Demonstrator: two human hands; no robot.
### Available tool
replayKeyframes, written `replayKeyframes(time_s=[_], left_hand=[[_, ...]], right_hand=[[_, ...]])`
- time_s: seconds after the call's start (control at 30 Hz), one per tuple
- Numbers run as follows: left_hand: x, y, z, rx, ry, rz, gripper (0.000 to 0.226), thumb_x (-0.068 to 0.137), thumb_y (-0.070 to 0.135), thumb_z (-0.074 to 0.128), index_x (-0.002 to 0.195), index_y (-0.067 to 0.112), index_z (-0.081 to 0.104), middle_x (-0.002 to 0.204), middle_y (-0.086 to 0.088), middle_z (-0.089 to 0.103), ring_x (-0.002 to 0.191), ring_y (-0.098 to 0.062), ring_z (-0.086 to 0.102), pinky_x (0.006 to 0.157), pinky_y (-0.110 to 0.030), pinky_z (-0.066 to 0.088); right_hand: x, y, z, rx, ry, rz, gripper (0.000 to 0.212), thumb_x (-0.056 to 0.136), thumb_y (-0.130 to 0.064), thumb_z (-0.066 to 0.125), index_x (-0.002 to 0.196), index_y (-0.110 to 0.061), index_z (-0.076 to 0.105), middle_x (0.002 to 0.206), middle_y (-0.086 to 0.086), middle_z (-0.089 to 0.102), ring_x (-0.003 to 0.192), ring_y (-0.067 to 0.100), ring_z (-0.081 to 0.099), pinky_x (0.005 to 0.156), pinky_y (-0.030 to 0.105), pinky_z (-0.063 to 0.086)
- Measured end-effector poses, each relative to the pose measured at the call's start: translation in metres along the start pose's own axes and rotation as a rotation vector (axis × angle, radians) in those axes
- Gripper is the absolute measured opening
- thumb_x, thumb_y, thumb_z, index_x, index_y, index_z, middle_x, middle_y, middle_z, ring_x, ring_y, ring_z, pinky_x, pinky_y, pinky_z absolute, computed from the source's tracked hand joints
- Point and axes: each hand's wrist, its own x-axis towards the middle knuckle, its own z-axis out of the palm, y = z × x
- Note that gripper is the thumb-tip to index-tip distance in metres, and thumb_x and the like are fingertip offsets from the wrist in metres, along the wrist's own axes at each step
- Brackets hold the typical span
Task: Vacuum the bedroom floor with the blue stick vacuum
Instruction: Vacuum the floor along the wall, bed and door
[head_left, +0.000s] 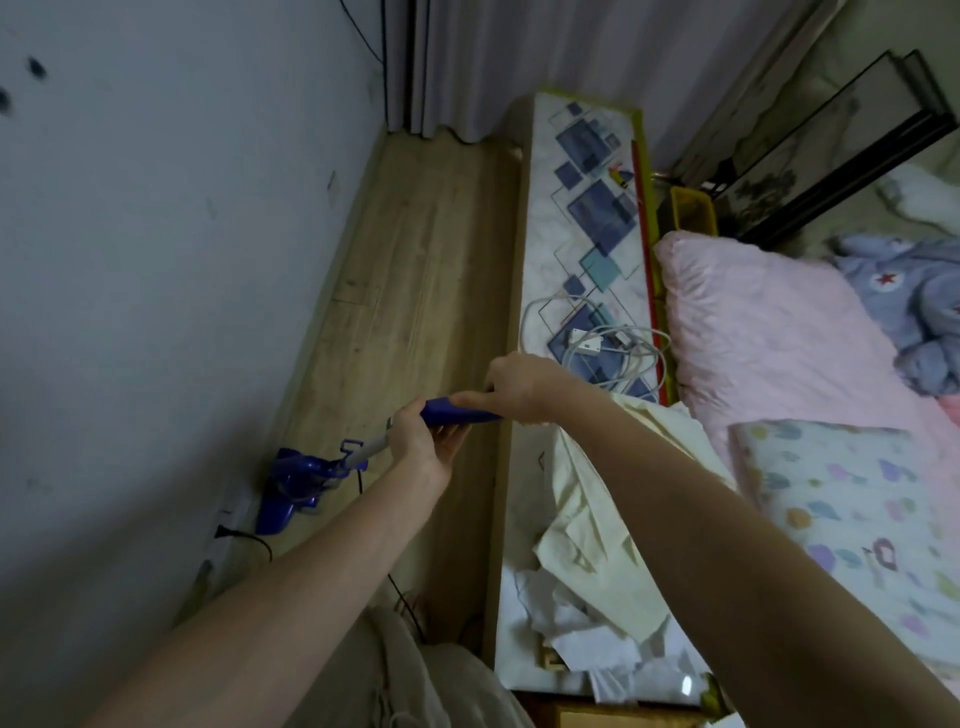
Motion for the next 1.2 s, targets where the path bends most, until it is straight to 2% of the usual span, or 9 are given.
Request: replayKeyframes(time_s=[0.1,0.23,0.3,0.37,0.43,0.53,0.8,1.07,1.2], left_hand=[[-0.009,-0.008,0.007,-0.026,-0.009,-0.018,0.038,0.095,0.015,0.053,0.129,0.005,0.042,0.105,-0.019,0.060,0.093,-0.031,0.064,0.090,-0.044,0.054],[-0.024,-0.019,0.021,-0.025,-0.055,-0.058,0.036,0.095,0.017,0.052,0.128,0.005,0.043,0.103,-0.019,0.059,0.104,-0.033,0.063,0.093,-0.044,0.053],[-0.028,-0.025,0.025,-0.024,-0.073,-0.076,0.038,0.094,0.018,0.054,0.128,0.006,0.043,0.103,-0.019,0.060,0.101,-0.032,0.064,0.092,-0.044,0.054],[-0.028,-0.029,0.024,-0.010,-0.068,-0.075,0.039,0.094,0.020,0.055,0.128,0.007,0.043,0.105,-0.019,0.061,0.099,-0.032,0.065,0.091,-0.044,0.055],[-0.028,-0.029,0.021,0.007,-0.070,-0.077,0.038,0.094,0.022,0.056,0.127,0.006,0.045,0.104,-0.019,0.062,0.099,-0.032,0.066,0.090,-0.043,0.055],[-0.024,-0.022,0.015,-0.002,-0.057,-0.074,0.036,0.095,0.025,0.056,0.123,0.003,0.047,0.100,-0.018,0.063,0.099,-0.031,0.066,0.092,-0.043,0.054],[-0.017,-0.004,-0.009,-0.012,-0.028,-0.024,0.032,0.095,0.024,0.056,0.119,0.005,0.045,0.096,-0.018,0.062,0.083,-0.028,0.065,0.079,-0.039,0.056],[-0.007,0.005,-0.030,-0.025,-0.057,0.003,0.026,0.093,0.024,0.060,0.108,0.005,0.051,0.108,-0.021,0.062,0.091,-0.029,0.065,0.075,-0.038,0.057],[-0.004,0.002,-0.027,-0.017,-0.091,-0.012,0.030,0.094,0.019,0.058,0.118,0.004,0.049,0.113,-0.022,0.059,0.095,-0.031,0.064,0.071,-0.040,0.056]], right_hand=[[-0.017,0.004,-0.010,-0.041,0.015,-0.035,0.068,0.089,-0.072,0.036,0.064,-0.012,0.056,0.059,0.002,0.054,0.054,0.017,0.052,0.062,0.033,0.049],[-0.037,0.014,-0.025,-0.071,0.014,0.006,0.067,0.089,-0.072,0.036,0.065,-0.012,0.056,0.060,0.001,0.059,0.054,0.016,0.056,0.063,0.029,0.049],[-0.045,0.018,-0.026,-0.066,0.007,0.039,0.067,0.090,-0.071,0.036,0.067,-0.012,0.057,0.062,0.002,0.063,0.056,0.016,0.060,0.068,0.030,0.053],[-0.051,0.019,-0.025,-0.063,0.001,0.054,0.066,0.090,-0.070,0.036,0.066,-0.012,0.055,0.061,0.002,0.061,0.054,0.015,0.059,0.065,0.028,0.052],[-0.052,0.016,-0.022,-0.070,0.004,0.051,0.066,0.091,-0.069,0.035,0.064,-0.012,0.053,0.057,0.001,0.056,0.050,0.013,0.053,0.055,0.023,0.044],[-0.048,0.009,-0.018,-0.051,0.037,0.029,0.065,0.090,-0.071,0.037,0.062,-0.013,0.051,0.057,0.001,0.052,0.051,0.014,0.049,0.052,0.025,0.036],[-0.026,-0.015,-0.002,0.011,0.048,-0.009,0.070,0.088,-0.073,0.037,0.063,-0.011,0.055,0.058,0.003,0.054,0.051,0.017,0.051,0.057,0.030,0.044],[-0.019,-0.031,0.016,-0.006,0.085,-0.015,0.066,0.090,-0.072,0.035,0.067,-0.013,0.056,0.062,0.001,0.056,0.054,0.016,0.053,0.061,0.031,0.047],[-0.025,-0.023,0.017,-0.051,0.110,0.007,0.068,0.089,-0.074,0.033,0.069,-0.015,0.057,0.063,0.001,0.057,0.056,0.016,0.055,0.064,0.033,0.051]])
